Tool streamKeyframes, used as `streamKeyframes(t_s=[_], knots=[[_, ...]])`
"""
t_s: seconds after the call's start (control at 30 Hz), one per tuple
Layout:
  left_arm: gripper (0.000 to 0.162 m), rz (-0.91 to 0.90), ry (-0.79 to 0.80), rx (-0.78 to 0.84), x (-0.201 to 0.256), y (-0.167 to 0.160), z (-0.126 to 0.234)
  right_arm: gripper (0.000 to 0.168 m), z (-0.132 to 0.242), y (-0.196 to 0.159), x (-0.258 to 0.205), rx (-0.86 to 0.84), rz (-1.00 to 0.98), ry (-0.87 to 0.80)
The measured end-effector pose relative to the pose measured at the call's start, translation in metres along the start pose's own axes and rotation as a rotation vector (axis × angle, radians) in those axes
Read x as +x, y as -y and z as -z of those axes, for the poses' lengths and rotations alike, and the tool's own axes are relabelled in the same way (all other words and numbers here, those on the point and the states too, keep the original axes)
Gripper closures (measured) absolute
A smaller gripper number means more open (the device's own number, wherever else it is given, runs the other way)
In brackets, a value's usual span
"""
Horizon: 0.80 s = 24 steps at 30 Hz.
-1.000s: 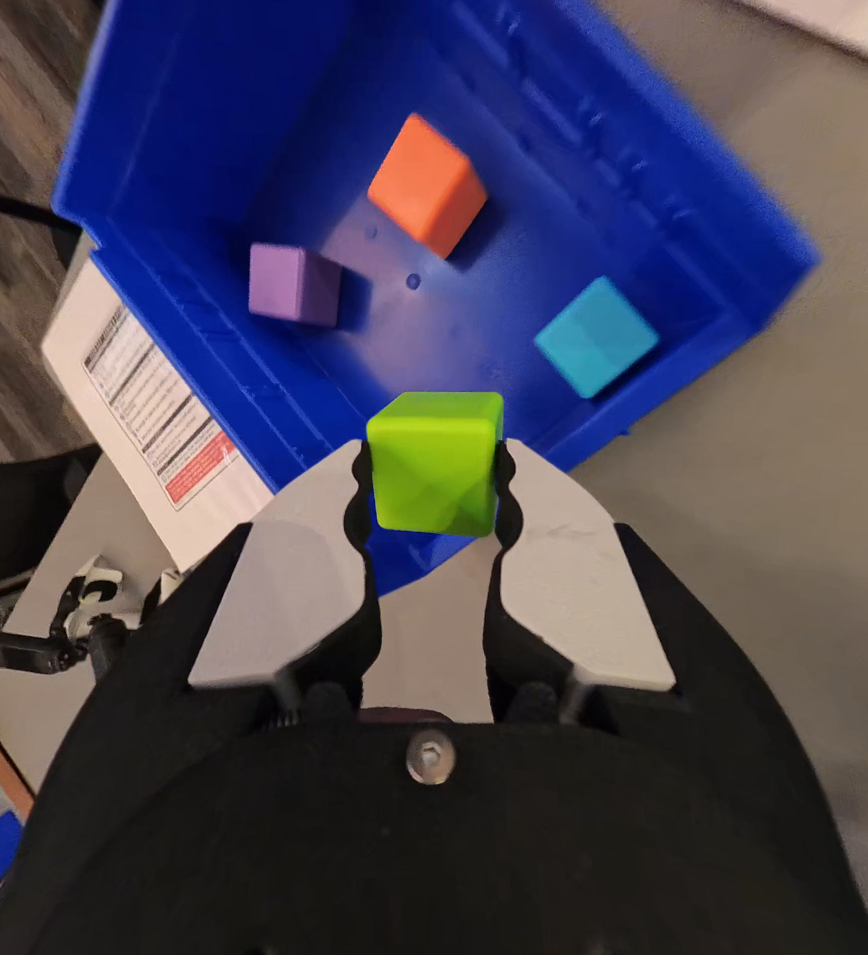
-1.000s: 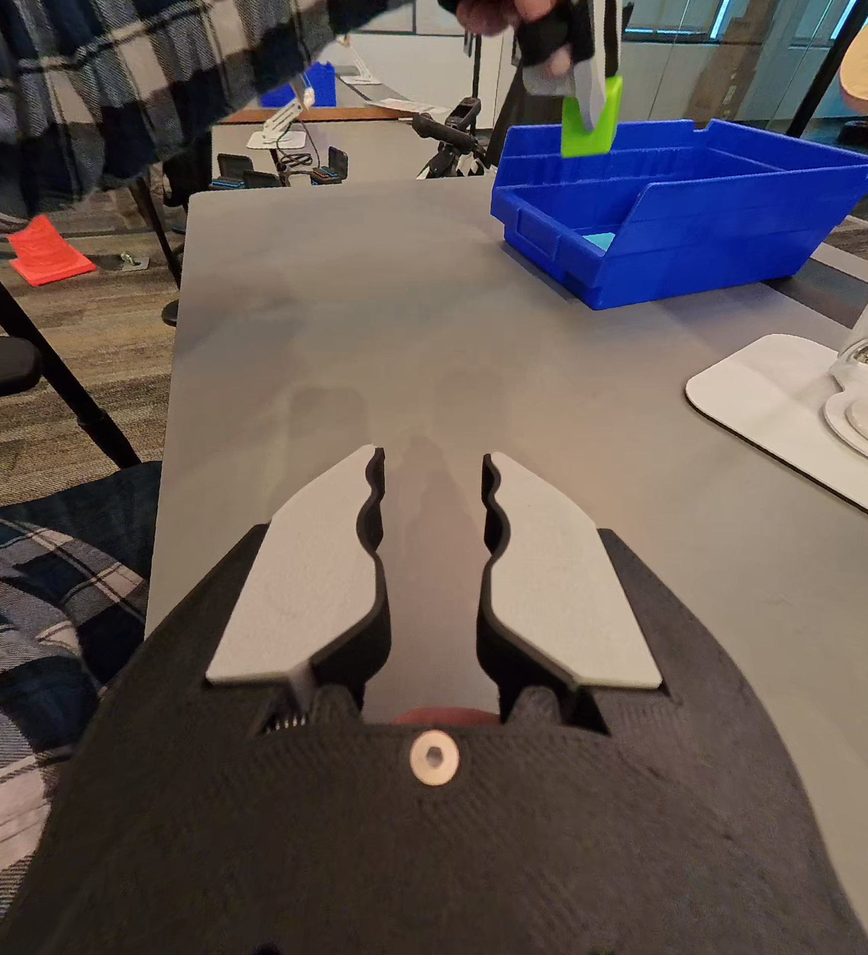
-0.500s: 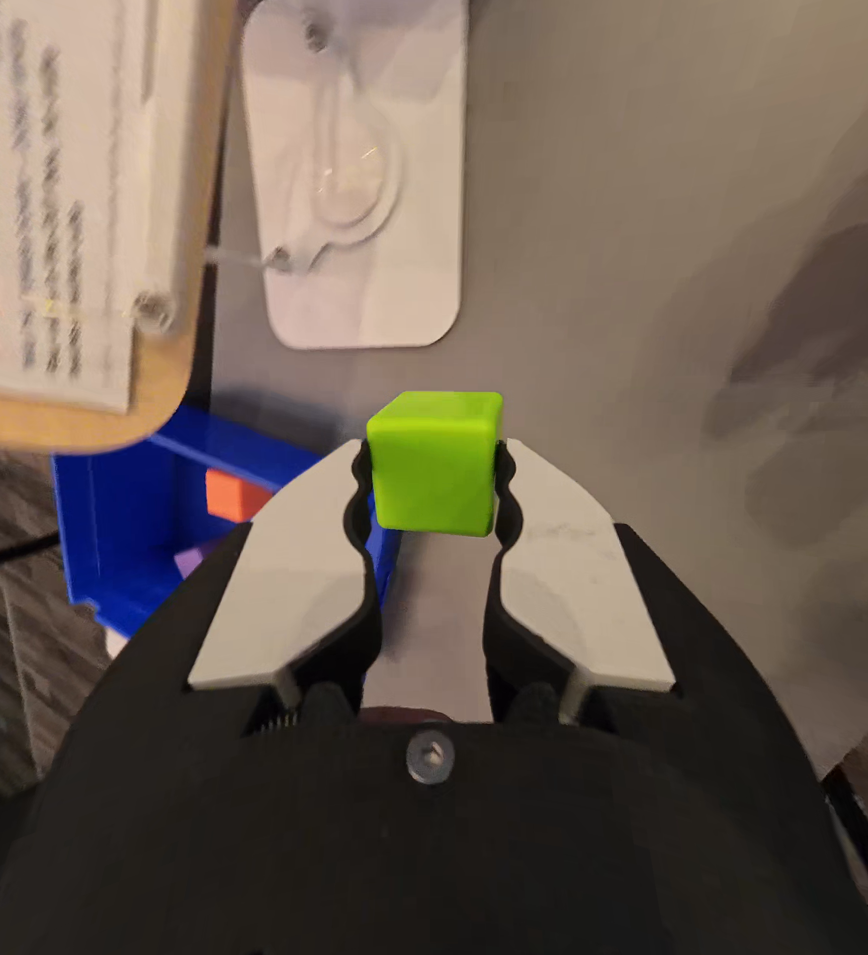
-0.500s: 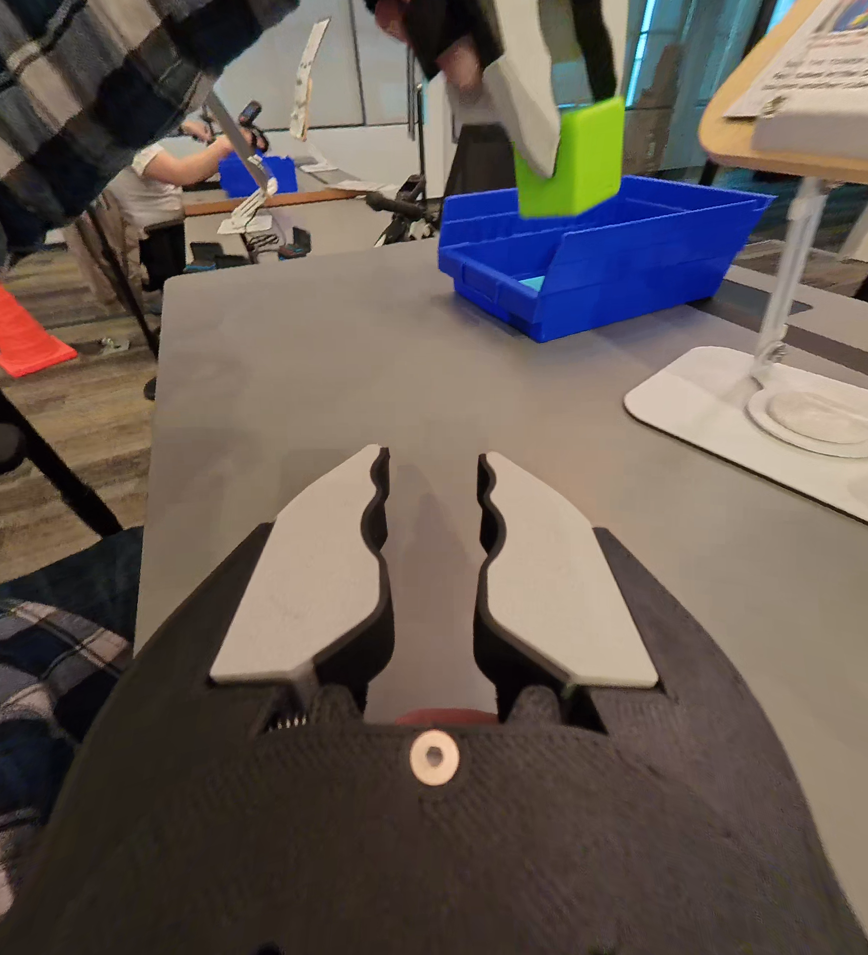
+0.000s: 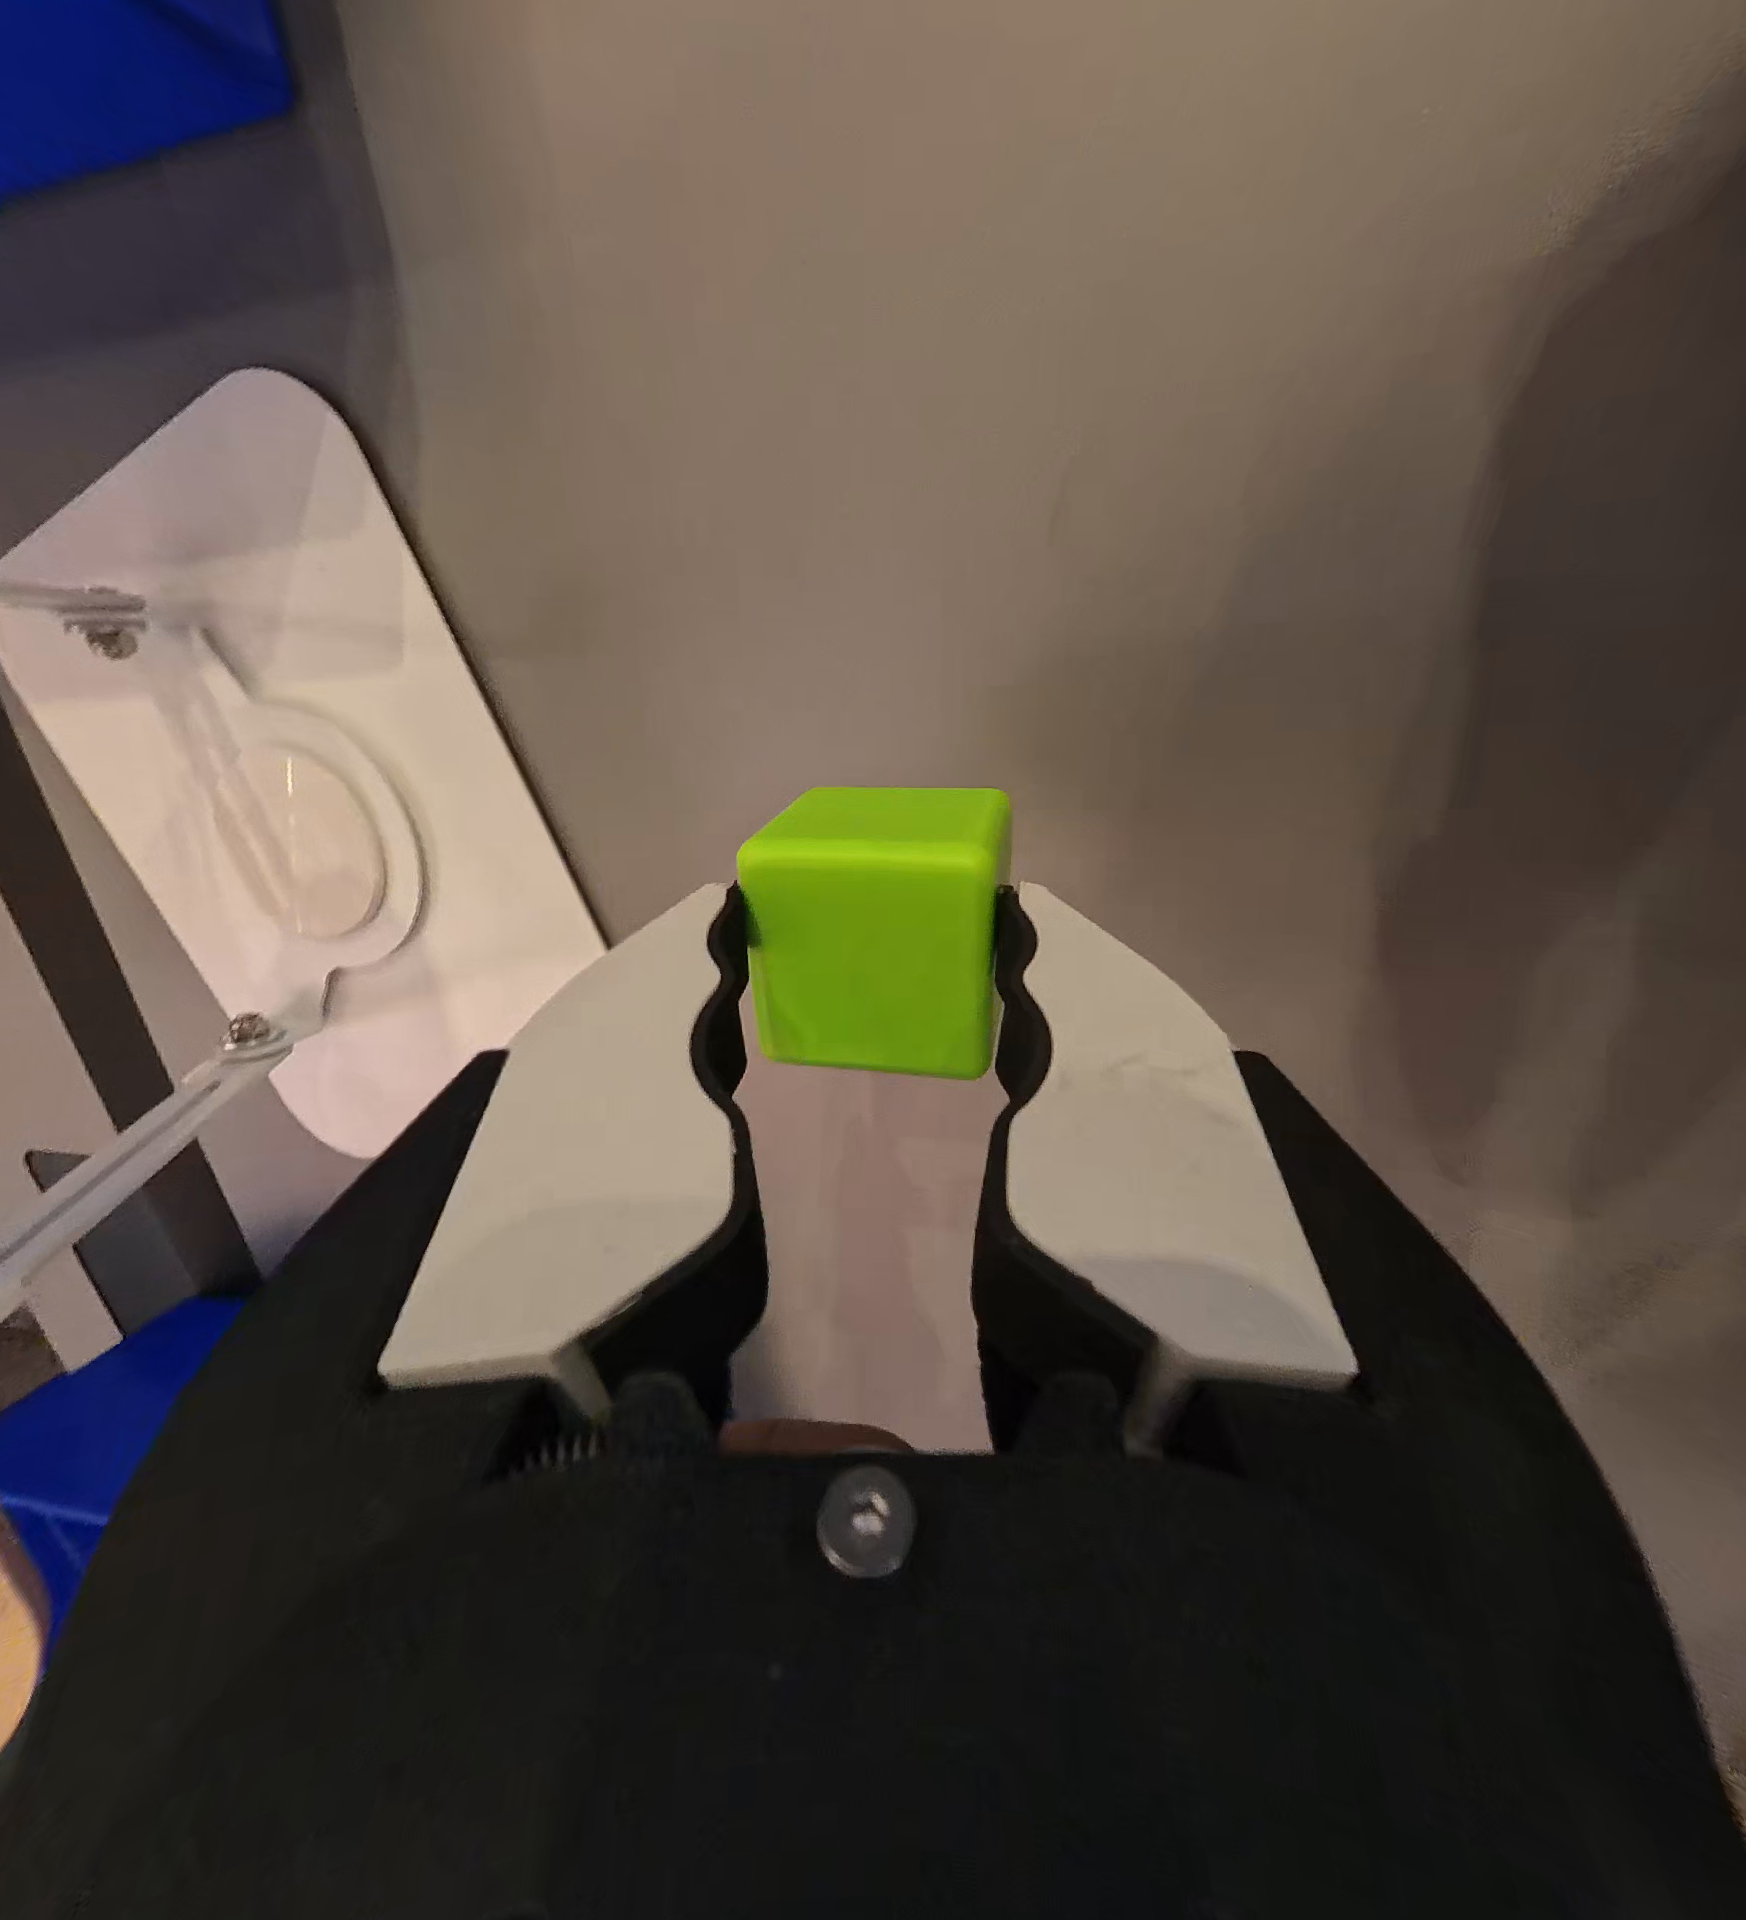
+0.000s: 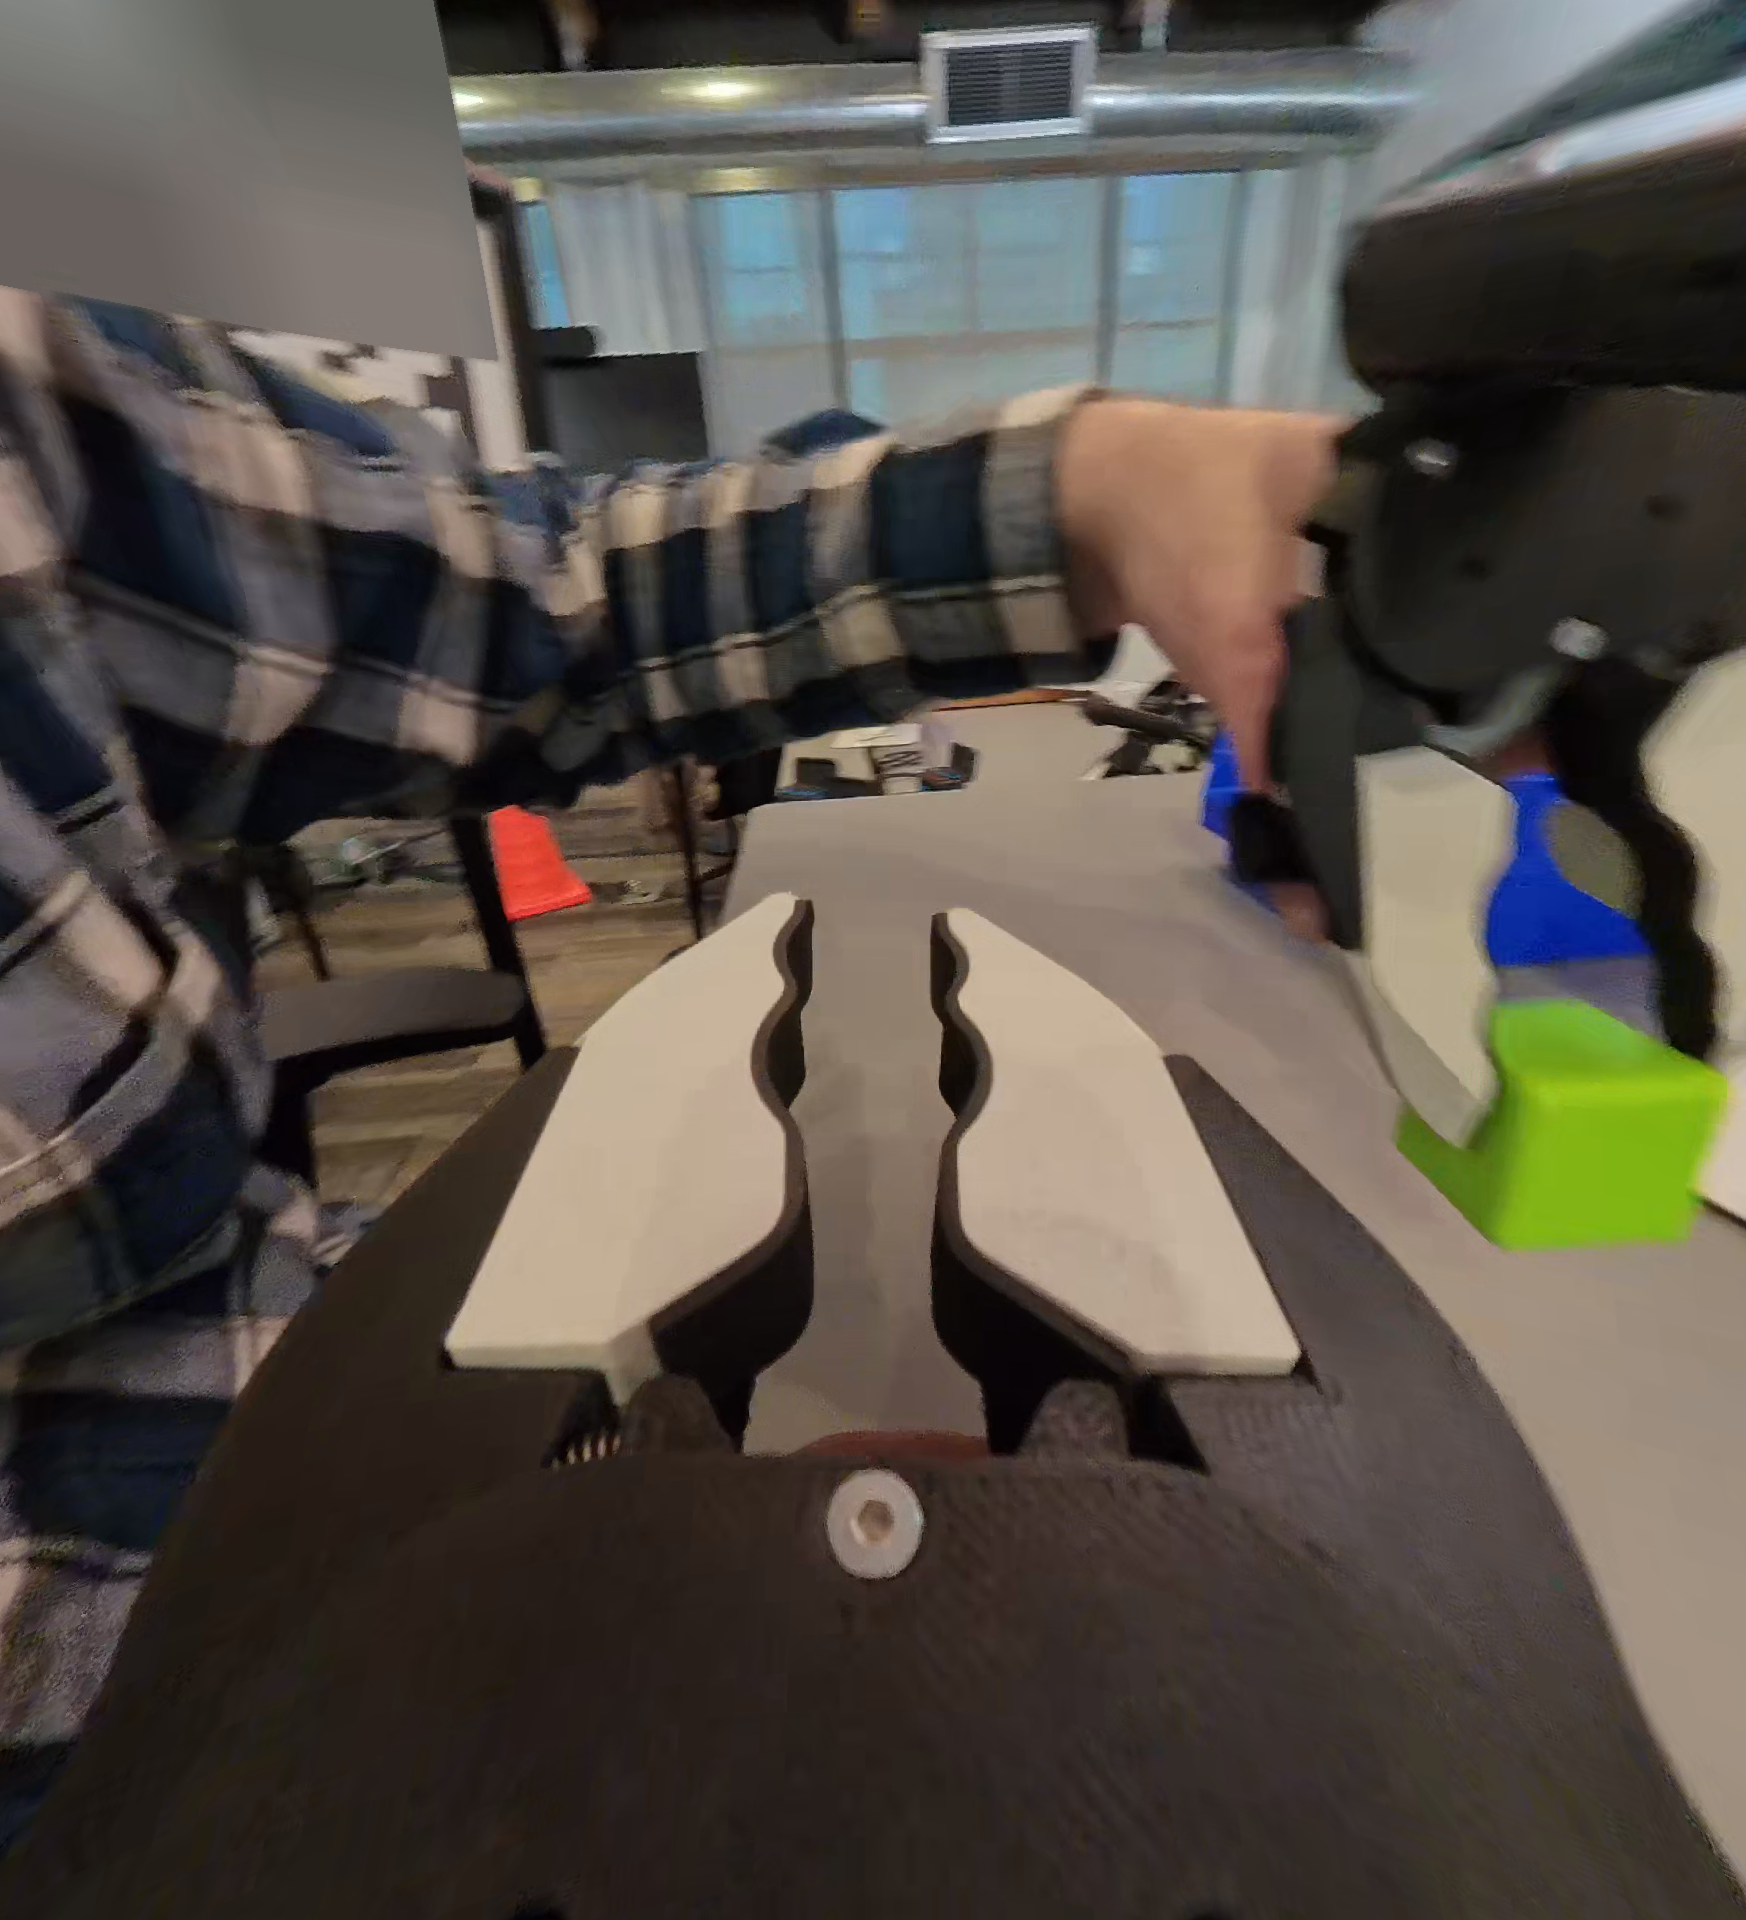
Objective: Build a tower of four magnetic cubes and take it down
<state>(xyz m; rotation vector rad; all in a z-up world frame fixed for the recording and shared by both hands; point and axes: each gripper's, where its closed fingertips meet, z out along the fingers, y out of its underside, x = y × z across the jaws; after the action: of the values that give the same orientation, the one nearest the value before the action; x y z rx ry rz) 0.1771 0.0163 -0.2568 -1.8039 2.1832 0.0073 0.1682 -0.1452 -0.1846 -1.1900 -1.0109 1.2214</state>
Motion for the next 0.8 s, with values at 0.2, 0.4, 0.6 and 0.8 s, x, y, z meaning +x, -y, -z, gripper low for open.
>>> streamKeyframes(t_s=[0.2, 0.4, 0.6, 0.8], knots=[[0.116, -0.013, -0.052, -0.011, 0.012, 0.005, -0.022, 0.147, -0.014, -0.027, -0.033, -0.148, 0.145, 0.127], [0.116, -0.008, -0.062, -0.041, 0.019, 0.0, -0.038, 0.145, -0.018, -0.041, -0.035, -0.217, 0.183, 0.124], [0.116, -0.002, -0.035, -0.045, 0.021, -0.005, -0.05, 0.145, -0.014, -0.03, -0.026, -0.162, 0.135, 0.093], [0.097, 0.033, 0.016, -0.023, 0.016, -0.006, -0.052, 0.145, -0.007, -0.023, -0.02, -0.138, 0.131, 0.076]])
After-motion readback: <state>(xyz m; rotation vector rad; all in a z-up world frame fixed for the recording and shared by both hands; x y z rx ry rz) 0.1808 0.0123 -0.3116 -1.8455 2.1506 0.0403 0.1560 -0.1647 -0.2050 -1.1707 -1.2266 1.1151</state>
